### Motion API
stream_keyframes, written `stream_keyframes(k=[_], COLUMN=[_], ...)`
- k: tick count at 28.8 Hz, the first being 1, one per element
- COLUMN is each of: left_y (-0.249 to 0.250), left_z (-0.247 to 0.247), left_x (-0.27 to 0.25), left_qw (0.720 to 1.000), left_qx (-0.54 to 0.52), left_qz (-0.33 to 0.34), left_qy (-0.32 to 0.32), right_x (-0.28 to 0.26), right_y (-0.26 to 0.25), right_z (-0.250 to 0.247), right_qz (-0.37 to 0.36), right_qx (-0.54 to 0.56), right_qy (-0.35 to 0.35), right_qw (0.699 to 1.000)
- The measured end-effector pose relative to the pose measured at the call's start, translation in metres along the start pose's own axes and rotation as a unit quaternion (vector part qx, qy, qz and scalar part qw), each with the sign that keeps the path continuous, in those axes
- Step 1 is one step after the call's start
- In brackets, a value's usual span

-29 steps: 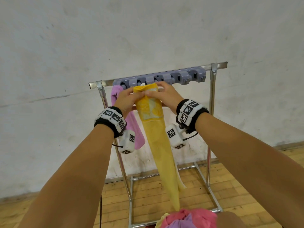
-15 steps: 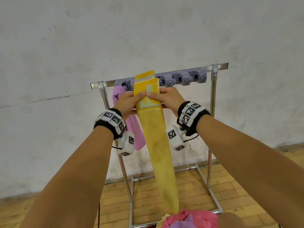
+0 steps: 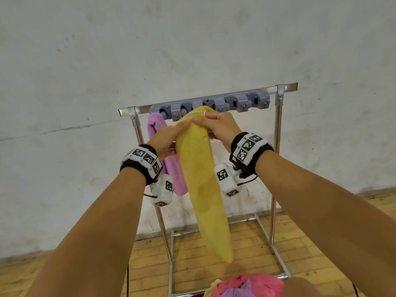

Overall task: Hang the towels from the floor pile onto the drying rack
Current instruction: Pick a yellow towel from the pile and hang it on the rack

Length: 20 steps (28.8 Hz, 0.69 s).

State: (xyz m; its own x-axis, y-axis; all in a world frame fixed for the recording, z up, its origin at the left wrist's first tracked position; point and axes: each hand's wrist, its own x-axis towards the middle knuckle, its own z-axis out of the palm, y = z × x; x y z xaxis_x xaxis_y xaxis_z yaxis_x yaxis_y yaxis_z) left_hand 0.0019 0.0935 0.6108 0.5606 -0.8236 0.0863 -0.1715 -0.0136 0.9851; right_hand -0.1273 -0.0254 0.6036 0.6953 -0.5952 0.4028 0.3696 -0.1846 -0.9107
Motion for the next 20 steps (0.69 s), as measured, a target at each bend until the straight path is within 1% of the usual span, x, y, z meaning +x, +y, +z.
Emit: stream_keyframes(k=[1, 3, 7, 9, 11, 14, 15, 17, 19, 20], left_y=[-0.001, -0.001, 0.004, 0.005, 0.005, 0.004, 0.003, 0.001, -0.003, -0.004], left_z=[-0.002, -0.004, -0.004, -0.006, -0.007, -0.006, -0.006, -0.006, -0.007, -0.007], left_x=[0.000, 0.000, 0.002, 0.004, 0.005, 0.003, 0.002, -0.001, -0.002, -0.001], left_qw=[1.000, 1.000, 0.996, 0.994, 0.992, 0.993, 0.995, 0.999, 1.000, 1.000], left_qx=[0.003, -0.004, -0.053, -0.072, -0.083, -0.076, -0.063, -0.029, -0.016, -0.017], left_qz=[0.005, 0.026, 0.065, 0.075, 0.076, 0.057, 0.039, 0.006, 0.001, 0.009], left_qy=[-0.004, 0.000, 0.030, 0.041, 0.056, 0.074, 0.065, 0.023, -0.008, -0.008], right_x=[0.001, -0.001, -0.008, -0.010, -0.010, -0.008, -0.006, -0.001, 0.003, 0.003], right_y=[-0.001, 0.000, 0.009, 0.014, 0.016, 0.013, 0.011, 0.010, 0.007, 0.006], right_z=[0.000, -0.001, -0.003, -0.004, -0.005, -0.003, -0.002, -0.001, -0.001, -0.001], right_qz=[-0.004, 0.014, 0.115, 0.141, 0.134, 0.096, 0.086, 0.068, 0.056, 0.057], right_qx=[-0.002, 0.003, -0.006, -0.009, -0.014, -0.013, -0.004, 0.001, -0.012, -0.014], right_qy=[0.009, -0.005, -0.088, -0.103, -0.097, -0.072, -0.056, -0.016, 0.014, 0.015], right_qw=[1.000, 1.000, 0.989, 0.985, 0.986, 0.993, 0.995, 0.998, 0.998, 0.998])
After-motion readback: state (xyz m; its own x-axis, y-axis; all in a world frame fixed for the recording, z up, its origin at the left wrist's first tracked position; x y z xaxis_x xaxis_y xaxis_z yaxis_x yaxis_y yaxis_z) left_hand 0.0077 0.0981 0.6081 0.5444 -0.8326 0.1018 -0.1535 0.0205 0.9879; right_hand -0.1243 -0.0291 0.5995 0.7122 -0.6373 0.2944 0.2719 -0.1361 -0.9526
